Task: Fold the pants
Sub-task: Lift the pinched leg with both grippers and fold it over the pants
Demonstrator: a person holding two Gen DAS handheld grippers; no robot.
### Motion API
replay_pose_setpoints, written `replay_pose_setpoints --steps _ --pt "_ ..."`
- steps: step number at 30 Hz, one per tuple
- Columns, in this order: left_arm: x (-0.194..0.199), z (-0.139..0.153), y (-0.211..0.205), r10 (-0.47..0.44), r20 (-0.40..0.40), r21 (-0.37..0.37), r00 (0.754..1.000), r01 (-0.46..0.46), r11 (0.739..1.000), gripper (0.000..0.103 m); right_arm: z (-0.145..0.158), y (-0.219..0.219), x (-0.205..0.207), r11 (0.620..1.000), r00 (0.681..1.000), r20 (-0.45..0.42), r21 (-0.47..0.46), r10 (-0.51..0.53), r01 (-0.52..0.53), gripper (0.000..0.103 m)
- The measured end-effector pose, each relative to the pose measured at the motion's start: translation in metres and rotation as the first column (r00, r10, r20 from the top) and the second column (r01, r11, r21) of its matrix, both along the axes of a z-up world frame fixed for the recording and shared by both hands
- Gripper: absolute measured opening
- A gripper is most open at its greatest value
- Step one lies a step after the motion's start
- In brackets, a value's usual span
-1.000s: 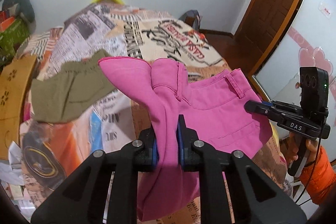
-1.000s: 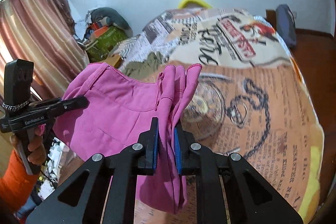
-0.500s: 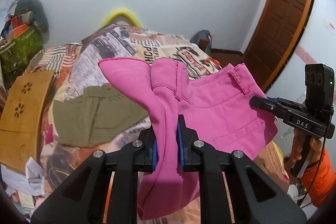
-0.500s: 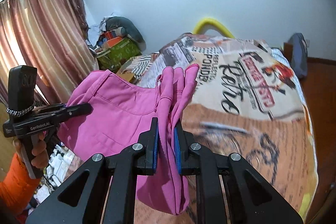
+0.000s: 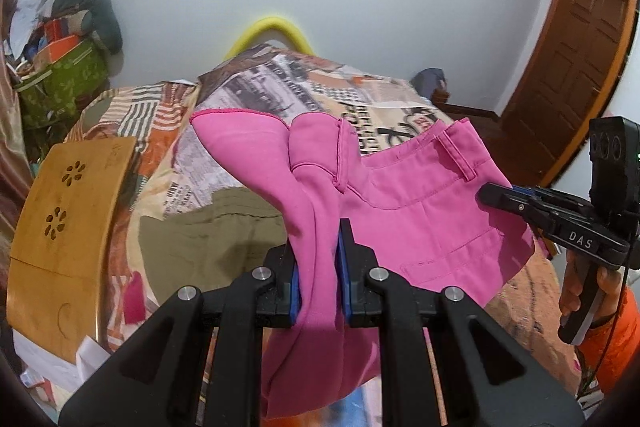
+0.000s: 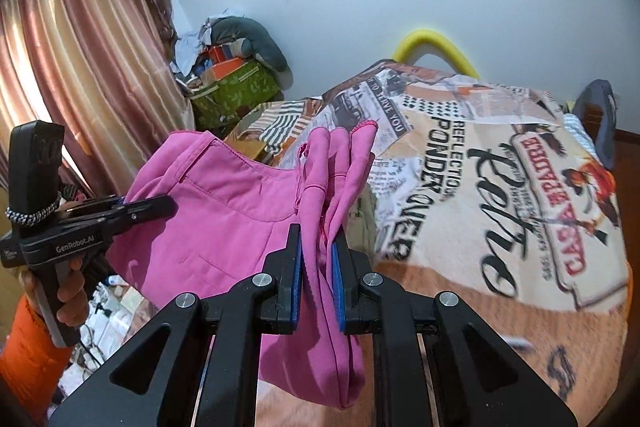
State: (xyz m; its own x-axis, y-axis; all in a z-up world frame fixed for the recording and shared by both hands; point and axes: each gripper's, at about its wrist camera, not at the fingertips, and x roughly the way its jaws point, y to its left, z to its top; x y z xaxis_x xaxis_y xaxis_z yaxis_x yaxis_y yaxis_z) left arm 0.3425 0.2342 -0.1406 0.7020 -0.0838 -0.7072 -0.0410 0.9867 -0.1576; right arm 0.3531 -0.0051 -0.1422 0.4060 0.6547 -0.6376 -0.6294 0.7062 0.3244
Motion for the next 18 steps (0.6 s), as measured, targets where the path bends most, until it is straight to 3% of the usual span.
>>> replay_pose_setpoints --steps 10,18 --pt "0.051 -0.065 0.054 0.034 -0.06 -0.02 0.998 -0.036 0.999 0.015 -0.056 0.06 0.046 0.995 0.999 -0.015 -0.09 0.033 -0.035 0.011" --pt "0.084 -0.133 0.086 0.054 -0.143 -0.03 0.988 -0.059 0.998 0.015 -0.11 0.1 0.069 0.958 0.996 -0.047 -0.275 0.072 -0.082 0.011"
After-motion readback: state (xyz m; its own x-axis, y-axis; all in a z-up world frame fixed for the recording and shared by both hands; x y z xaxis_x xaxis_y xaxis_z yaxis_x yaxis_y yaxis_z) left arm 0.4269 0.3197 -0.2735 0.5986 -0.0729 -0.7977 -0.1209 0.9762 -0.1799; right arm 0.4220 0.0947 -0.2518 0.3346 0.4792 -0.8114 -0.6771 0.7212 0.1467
